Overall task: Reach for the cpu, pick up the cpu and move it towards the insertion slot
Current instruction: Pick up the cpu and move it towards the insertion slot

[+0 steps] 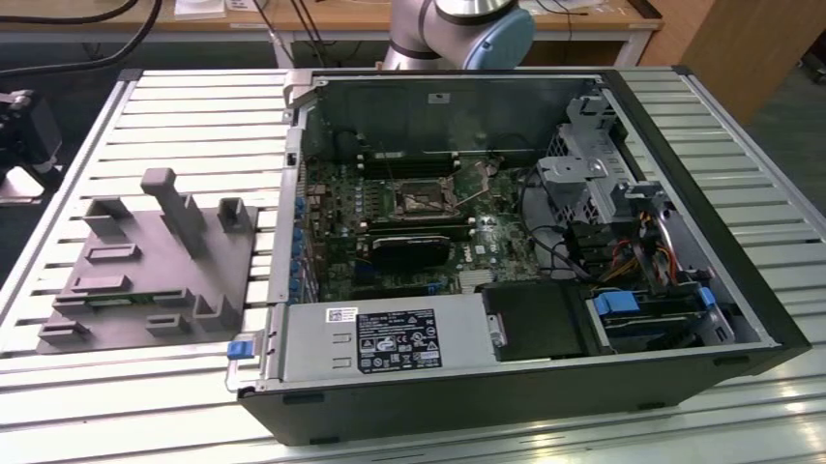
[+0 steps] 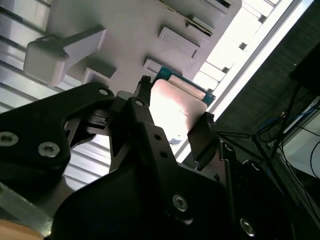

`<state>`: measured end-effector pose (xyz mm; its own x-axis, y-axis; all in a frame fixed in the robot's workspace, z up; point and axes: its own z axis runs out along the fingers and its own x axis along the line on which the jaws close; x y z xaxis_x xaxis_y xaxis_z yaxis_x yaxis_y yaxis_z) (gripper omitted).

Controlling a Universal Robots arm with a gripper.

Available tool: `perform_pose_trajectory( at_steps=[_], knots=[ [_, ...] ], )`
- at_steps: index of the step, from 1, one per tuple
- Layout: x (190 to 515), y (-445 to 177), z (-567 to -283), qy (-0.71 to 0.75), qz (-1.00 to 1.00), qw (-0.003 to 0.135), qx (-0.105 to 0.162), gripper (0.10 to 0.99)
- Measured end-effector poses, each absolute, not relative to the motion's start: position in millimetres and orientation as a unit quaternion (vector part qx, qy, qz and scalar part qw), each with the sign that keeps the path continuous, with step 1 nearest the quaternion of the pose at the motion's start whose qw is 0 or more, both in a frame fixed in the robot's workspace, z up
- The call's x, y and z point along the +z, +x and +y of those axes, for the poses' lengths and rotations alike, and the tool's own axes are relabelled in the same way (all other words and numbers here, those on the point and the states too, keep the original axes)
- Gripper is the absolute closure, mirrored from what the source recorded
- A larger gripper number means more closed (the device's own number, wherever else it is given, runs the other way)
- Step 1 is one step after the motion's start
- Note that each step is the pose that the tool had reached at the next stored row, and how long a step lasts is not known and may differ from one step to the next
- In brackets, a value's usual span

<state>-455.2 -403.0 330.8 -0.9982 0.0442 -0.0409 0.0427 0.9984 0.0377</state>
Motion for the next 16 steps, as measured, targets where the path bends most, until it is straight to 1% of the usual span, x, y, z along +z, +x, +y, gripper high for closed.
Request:
perform_pose_trajectory(
  at_steps=[16],
  knots=[
    [371.9, -455.2, -403.0, 0.022, 0.999, 0.023, 0.018, 0.545]
  ],
)
